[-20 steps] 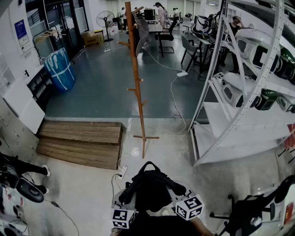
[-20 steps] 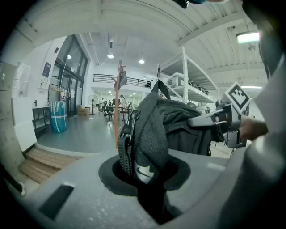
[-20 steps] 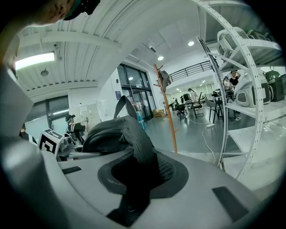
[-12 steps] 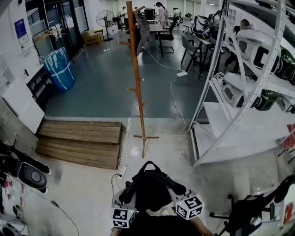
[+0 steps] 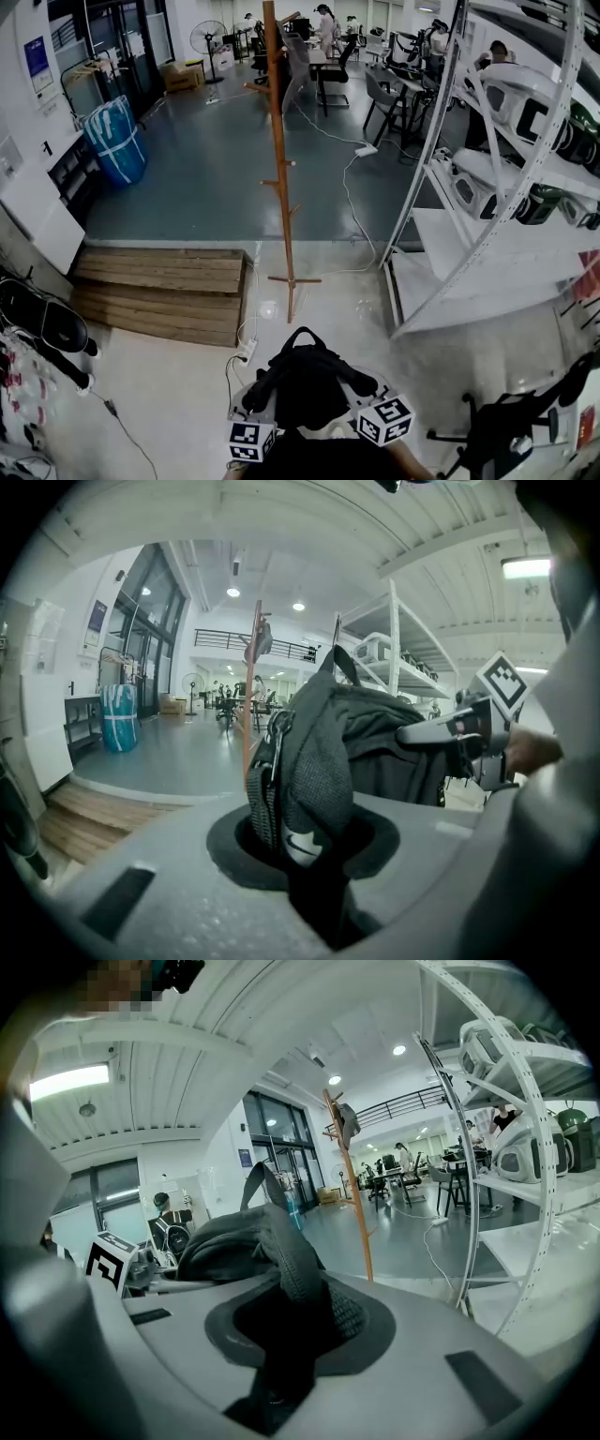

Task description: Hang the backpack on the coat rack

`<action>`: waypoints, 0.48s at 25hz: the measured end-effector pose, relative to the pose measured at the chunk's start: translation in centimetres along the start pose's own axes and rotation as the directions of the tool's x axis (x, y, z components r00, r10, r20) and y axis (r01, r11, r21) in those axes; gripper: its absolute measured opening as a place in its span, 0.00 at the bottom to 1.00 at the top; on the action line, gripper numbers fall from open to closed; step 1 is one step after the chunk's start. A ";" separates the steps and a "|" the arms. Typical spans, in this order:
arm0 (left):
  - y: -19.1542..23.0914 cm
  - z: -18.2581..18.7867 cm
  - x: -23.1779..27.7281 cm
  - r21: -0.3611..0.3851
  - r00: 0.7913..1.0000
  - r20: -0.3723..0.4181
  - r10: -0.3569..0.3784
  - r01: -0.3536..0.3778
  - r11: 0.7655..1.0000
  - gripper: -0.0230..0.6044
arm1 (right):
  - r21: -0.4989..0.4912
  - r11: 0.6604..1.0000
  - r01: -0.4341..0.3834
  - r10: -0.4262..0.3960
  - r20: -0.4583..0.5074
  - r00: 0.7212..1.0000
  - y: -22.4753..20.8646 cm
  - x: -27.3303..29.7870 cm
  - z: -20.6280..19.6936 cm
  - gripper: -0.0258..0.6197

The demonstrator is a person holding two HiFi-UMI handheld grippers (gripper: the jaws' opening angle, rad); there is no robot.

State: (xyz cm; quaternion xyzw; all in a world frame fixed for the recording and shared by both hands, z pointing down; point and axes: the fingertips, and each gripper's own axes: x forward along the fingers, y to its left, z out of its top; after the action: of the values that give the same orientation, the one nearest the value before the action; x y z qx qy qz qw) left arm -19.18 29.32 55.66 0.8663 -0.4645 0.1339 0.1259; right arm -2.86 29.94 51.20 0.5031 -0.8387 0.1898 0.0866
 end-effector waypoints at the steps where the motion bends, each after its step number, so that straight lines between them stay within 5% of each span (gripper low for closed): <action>1: 0.4 -0.2 -0.1 -0.007 1.000 -0.005 -0.003 0.003 1.000 0.18 | 0.001 1.000 0.005 -0.005 -0.001 1.000 0.3 0.2 0.0 0.15; 12: 6.0 -1.1 -1.0 0.007 0.998 -0.016 -0.068 0.068 0.998 0.18 | 0.014 0.997 0.071 -0.071 -0.004 0.998 4.3 4.1 -0.3 0.15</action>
State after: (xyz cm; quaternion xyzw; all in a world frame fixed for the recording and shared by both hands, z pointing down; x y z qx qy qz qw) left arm -24.88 27.24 56.89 0.8809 -0.4334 0.1381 0.1309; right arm -8.62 28.52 51.89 0.5327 -0.8189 0.1934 0.0910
